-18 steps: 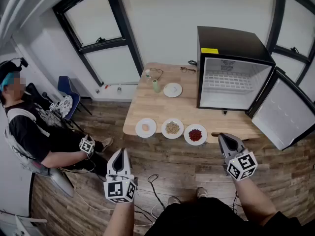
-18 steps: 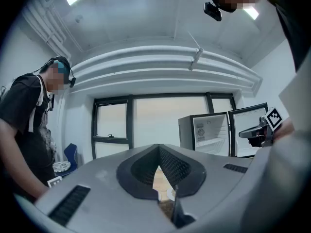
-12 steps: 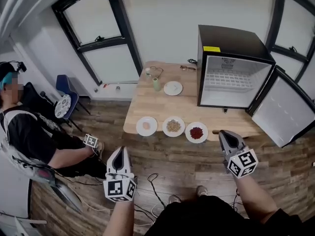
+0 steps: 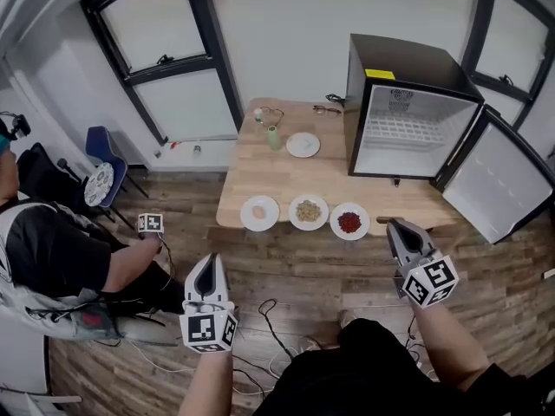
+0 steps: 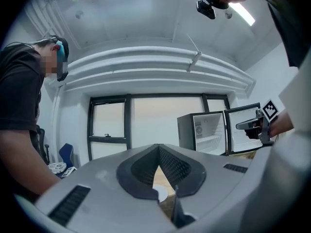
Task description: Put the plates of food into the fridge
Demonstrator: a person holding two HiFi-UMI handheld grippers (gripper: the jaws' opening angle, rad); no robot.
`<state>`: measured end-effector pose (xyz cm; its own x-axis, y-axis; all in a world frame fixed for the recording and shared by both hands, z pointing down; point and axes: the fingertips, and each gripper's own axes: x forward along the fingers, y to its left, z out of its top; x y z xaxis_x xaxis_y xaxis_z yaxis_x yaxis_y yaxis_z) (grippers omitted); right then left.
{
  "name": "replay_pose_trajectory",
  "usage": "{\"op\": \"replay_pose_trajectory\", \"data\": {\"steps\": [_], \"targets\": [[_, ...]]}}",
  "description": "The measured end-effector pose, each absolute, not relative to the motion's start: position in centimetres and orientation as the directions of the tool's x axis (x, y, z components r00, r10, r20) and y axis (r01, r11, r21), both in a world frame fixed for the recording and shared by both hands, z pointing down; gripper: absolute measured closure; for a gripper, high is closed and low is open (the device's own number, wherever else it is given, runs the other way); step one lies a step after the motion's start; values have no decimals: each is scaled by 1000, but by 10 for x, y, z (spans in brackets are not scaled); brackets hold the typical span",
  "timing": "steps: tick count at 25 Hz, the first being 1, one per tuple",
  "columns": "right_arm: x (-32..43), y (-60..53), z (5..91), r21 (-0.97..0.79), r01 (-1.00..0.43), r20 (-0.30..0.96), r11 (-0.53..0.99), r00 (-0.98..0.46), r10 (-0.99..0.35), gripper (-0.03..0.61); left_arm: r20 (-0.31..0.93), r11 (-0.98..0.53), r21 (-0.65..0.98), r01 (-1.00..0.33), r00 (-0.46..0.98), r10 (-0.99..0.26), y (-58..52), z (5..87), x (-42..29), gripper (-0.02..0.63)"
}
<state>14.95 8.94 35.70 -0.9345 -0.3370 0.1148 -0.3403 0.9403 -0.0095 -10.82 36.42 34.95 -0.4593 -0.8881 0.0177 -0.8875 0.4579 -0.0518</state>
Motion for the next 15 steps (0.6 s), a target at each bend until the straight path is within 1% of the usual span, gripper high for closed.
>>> {"op": "replay_pose_trajectory", "data": {"steps": [7,11,15], "targets": [[150,78,364,-6,-363,123,932,-925,-359,557,30,453,-34,-891,-454,-890,357,364,-116,611],[134,63,372,-25,-348,112,937,-932,-344,557,43,463,-47,-885,-465,-884,349,365,-123,611],[102,41,386,-48,-330,116,943,-939,-323,557,64,492,-60,-869,-495,-866,341,365,-145,611]]}}
